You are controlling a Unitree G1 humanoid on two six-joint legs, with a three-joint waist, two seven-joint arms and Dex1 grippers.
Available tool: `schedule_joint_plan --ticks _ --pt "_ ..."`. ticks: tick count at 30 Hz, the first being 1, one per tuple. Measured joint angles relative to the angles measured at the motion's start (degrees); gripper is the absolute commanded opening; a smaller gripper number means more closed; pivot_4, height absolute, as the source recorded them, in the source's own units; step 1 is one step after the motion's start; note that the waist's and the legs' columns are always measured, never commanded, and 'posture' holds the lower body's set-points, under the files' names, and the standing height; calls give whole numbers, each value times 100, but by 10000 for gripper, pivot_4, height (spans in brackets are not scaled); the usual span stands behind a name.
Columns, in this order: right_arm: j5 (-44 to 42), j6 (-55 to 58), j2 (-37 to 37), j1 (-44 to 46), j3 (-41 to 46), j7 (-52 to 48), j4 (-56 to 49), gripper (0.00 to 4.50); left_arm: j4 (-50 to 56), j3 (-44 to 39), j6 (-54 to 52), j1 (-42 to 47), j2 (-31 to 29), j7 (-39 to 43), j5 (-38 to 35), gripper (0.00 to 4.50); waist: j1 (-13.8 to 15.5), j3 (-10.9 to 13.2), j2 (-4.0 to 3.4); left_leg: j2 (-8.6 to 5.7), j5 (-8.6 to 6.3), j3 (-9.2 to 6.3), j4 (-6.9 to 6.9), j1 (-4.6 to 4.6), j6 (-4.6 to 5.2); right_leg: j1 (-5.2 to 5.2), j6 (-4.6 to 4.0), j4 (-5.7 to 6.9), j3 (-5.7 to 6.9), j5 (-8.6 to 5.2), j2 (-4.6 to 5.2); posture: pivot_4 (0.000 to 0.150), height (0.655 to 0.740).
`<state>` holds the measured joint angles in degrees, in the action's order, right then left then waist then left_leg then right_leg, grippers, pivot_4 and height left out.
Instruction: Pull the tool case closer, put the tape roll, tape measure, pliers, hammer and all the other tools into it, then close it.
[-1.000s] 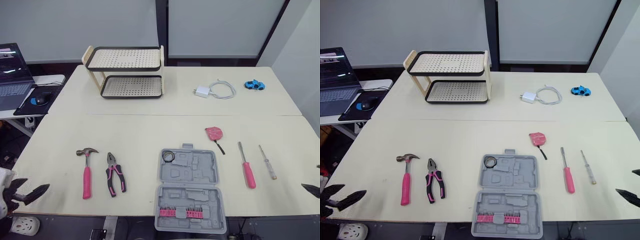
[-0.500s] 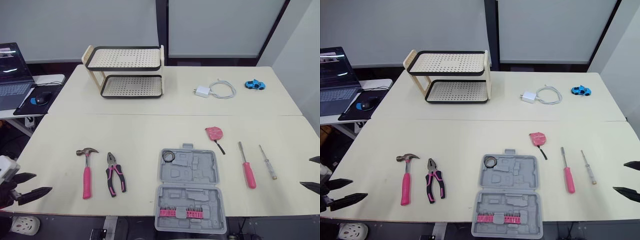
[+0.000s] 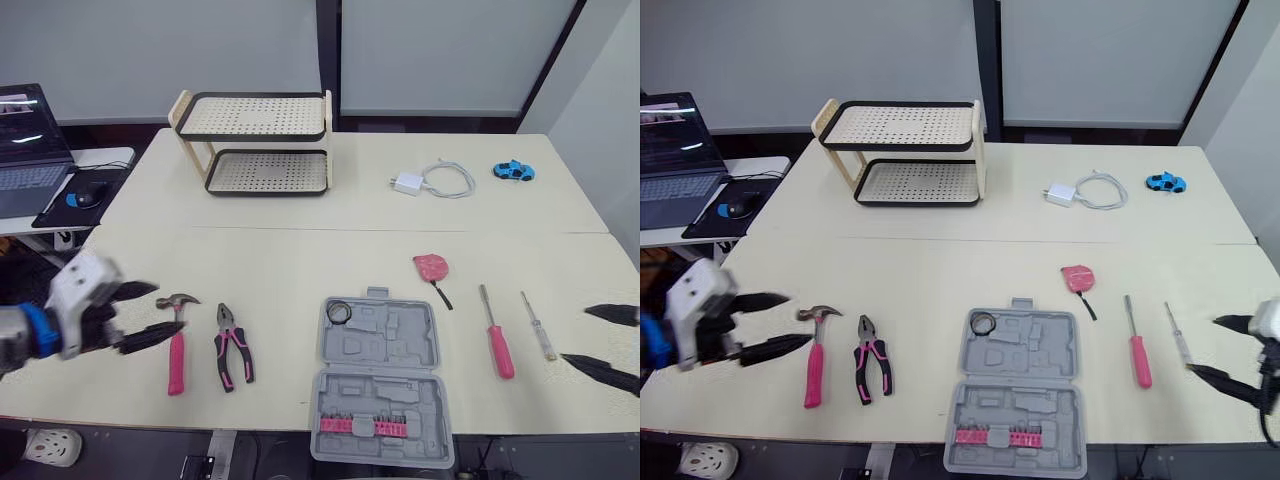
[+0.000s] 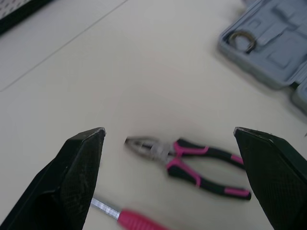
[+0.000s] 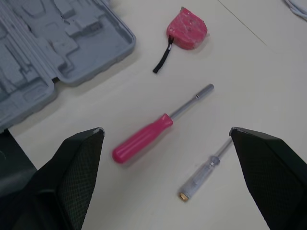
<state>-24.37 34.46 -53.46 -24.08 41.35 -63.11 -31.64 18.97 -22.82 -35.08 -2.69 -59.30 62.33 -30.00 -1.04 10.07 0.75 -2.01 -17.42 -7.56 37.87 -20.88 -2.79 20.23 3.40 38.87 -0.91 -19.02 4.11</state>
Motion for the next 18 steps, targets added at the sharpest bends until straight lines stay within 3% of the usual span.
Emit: schedule_joint_plan --ticks 5,8,18 --pt "-142 906 631 734 -1008 1400 -783 45000 295 1109 7 1196 527 -44 -156 44757 -58 0 2 -1 1 3 3 2 -2 3 0 5 -2 0 -5 1500 7400" --pt "22 1321 1008 1223 -1812 2242 -888 45000 238 1537 366 1402 765 101 -84 44757 -92 0 0 -3 2 5 2 3 -2 7 -1 5 -6 0 -8 1500 7400" --pt "1107 1596 2067 2804 -3927 4000 342 45000 -382 2363 1544 1528 1345 668 296 44757 -70 0 -2 -19 3 -3 5 -2 -3 18 -1 8 -5 1 -7 1500 7400"
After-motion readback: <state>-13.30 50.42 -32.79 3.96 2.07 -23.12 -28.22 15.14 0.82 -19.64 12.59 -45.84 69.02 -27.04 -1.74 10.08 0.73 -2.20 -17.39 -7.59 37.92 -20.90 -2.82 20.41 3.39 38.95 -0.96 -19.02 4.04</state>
